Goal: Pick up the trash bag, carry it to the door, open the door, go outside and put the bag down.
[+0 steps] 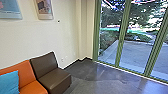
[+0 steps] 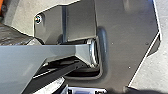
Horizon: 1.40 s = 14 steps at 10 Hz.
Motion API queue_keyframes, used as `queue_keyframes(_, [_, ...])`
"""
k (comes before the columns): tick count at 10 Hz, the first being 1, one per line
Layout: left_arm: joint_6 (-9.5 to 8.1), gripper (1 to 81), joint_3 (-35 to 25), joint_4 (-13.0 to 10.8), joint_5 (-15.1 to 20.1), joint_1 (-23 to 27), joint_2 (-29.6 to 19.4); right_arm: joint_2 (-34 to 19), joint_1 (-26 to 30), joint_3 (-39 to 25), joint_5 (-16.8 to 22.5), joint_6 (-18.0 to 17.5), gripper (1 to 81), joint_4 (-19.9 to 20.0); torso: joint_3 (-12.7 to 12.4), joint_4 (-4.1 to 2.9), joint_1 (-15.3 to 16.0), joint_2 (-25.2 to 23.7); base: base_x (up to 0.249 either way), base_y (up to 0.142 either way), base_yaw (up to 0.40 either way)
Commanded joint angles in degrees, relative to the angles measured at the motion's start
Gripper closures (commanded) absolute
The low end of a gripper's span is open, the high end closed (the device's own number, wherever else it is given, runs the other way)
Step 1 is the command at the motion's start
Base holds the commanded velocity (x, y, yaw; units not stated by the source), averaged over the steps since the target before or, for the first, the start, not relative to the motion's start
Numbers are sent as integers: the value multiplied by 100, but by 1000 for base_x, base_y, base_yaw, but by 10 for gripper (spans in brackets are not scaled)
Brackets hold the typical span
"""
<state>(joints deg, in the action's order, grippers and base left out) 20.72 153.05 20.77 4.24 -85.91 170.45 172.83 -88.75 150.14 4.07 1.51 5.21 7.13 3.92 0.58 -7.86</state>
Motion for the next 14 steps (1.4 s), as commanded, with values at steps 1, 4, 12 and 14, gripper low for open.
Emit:
queue_keyframes(1, [2,811,-13,-21,393,298,-37,18,265,-30,349,25,10,-28,0,0,0,0,0,0,-269])
queue_keyframes(4, [2,811,-13,-29,393,298,-37,18,265,-30,349,25,10,-28,0,0,0,0,0,0,-275])
queue_keyframes(12, [2,811,-12,-29,393,298,-19,35,283,-12,349,33,10,-37,0,0,0,0,0,0,-282])
queue_keyframes(14, [2,811,-12,-29,384,298,-2,35,300,-12,349,33,10,-28,0,0,0,0,0,0,-286])
